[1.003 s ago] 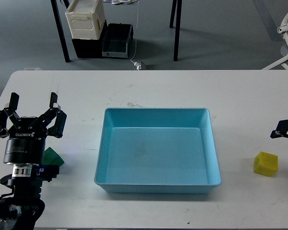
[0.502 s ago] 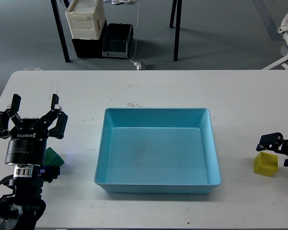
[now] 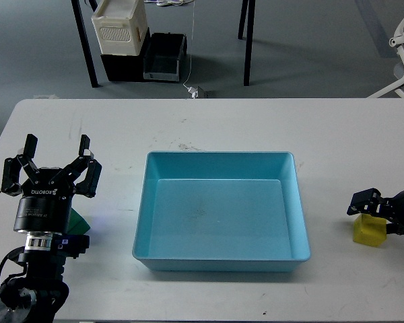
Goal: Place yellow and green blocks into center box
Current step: 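Lower the right gripper onto the yellow cube and close it, then lift the yellow cube with the right gripper and carry it over the tray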
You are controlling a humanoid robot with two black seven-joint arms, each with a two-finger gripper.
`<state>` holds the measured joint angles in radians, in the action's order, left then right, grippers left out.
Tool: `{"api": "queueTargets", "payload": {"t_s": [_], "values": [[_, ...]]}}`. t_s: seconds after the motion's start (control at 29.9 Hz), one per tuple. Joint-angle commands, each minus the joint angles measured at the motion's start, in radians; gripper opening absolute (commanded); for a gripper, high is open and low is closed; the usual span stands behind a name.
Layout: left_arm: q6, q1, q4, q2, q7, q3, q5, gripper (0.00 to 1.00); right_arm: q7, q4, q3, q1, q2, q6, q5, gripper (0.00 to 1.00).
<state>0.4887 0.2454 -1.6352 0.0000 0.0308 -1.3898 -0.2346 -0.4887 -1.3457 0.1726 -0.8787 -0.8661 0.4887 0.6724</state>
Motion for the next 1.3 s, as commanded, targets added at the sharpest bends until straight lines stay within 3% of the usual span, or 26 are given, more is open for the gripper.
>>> {"api": "queueTargets", "payload": {"t_s": [0.0, 0.07, 0.13, 0.2, 0.43, 0.7, 0.94, 1.27], "values": [[0.000, 0.000, 0.000, 0.000, 0.000, 0.002, 0.000, 1.00, 0.000, -0.004, -0.001, 0.012, -0.002, 0.000, 0.030, 0.35], [0.000, 0.000, 0.000, 0.000, 0.000, 0.002, 0.000, 1.00, 0.000, -0.007, 0.001, 0.018, -0.002, 0.000, 0.036, 0.25], [0.000, 0.002, 0.000, 0.000, 0.000, 0.000, 0.000, 1.00, 0.000, -0.012, 0.002, 0.018, -0.005, -0.005, 0.035, 0.08], [0.000, 0.003, 0.000, 0.000, 0.000, 0.000, -0.002, 1.00, 0.000, -0.026, 0.010, 0.018, -0.007, -0.013, 0.036, 0.00], [0.000, 0.003, 0.000, 0.000, 0.000, 0.002, -0.002, 1.00, 0.000, -0.122, 0.018, -0.066, -0.048, -0.025, 0.027, 0.00], [0.000, 0.003, 0.000, 0.000, 0.001, 0.002, -0.002, 1.00, 0.000, -0.159, -0.005, -0.359, -0.056, -0.004, -0.129, 0.00], [0.000, 0.005, -0.002, 0.000, 0.000, 0.002, -0.002, 1.00, 0.000, -0.084, -0.257, -0.628, 0.220, 0.000, -0.217, 0.00], [0.000, 0.002, -0.002, 0.000, 0.001, 0.002, -0.002, 1.00, 0.000, 0.108, -0.344, -0.516, 0.577, 0.000, -0.192, 0.00]]}}
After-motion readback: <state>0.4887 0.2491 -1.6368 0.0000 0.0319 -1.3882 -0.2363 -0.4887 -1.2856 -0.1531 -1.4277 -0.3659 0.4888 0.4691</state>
